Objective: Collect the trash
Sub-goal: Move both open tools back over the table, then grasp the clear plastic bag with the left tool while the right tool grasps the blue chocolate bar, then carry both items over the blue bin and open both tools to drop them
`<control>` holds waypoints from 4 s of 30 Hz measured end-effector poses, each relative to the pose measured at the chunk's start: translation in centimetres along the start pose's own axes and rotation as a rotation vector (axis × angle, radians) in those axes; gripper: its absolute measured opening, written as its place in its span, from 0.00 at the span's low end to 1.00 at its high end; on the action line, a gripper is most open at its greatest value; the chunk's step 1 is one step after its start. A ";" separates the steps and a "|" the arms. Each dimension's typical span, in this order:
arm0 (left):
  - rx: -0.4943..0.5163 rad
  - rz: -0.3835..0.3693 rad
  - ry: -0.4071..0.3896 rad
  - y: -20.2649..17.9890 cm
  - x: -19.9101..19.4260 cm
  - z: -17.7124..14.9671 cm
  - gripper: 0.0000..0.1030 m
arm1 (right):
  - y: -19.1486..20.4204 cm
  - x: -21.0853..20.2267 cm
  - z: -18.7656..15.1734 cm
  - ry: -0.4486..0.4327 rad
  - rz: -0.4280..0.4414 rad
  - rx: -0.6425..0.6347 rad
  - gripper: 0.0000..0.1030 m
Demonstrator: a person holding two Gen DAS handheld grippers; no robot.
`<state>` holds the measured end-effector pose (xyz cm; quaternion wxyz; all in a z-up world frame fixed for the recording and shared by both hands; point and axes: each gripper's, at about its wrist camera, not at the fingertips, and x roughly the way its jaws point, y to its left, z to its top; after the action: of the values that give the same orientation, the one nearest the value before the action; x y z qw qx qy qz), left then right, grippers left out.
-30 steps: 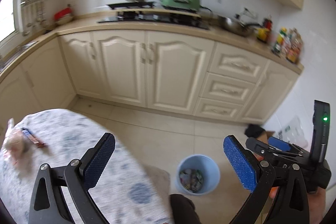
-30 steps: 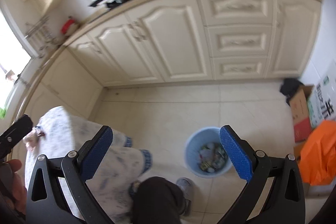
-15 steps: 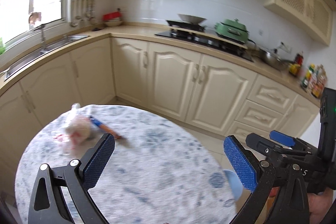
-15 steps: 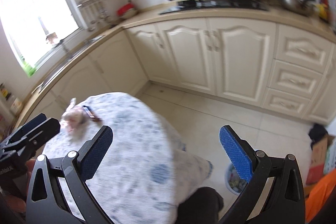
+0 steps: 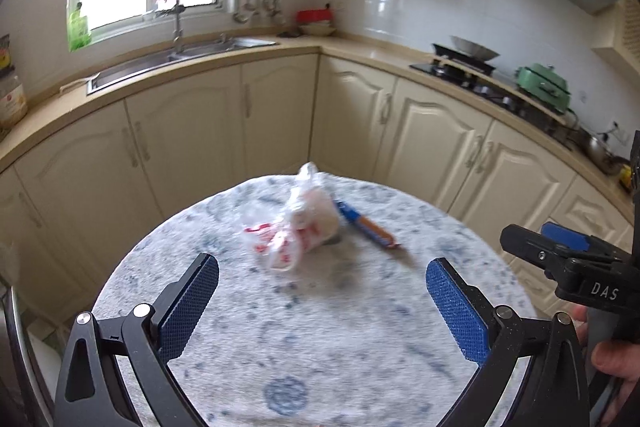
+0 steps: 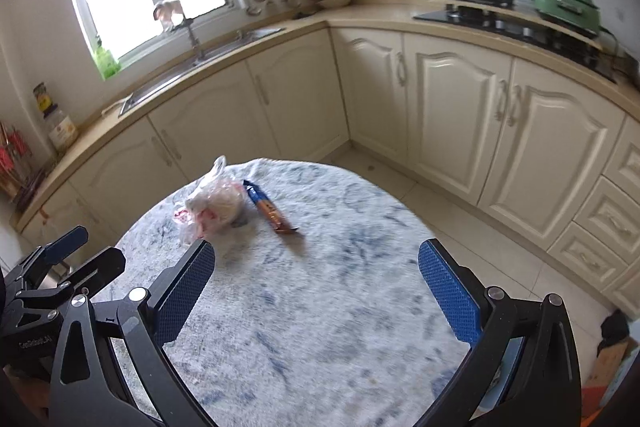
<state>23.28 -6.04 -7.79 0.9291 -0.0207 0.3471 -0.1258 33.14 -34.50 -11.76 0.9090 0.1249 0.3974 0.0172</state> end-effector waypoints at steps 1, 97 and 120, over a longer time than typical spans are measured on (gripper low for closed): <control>-0.007 0.014 0.006 0.6 0.3 0.0 0.99 | 0.5 1.1 0.2 0.015 0.006 -0.012 1.00; 0.572 -0.585 0.460 -51.6 31.9 -2.5 0.49 | -41.8 -12.5 -19.1 0.065 -0.297 0.590 0.19; 0.534 -0.399 0.334 -49.5 27.9 -3.3 0.99 | -40.8 -12.3 -19.5 0.063 -0.335 0.648 1.00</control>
<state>30.58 -60.66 -21.92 0.7894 0.1761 0.4380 -0.3923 7.80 -71.43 -25.41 0.7997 0.3390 0.4251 -0.2549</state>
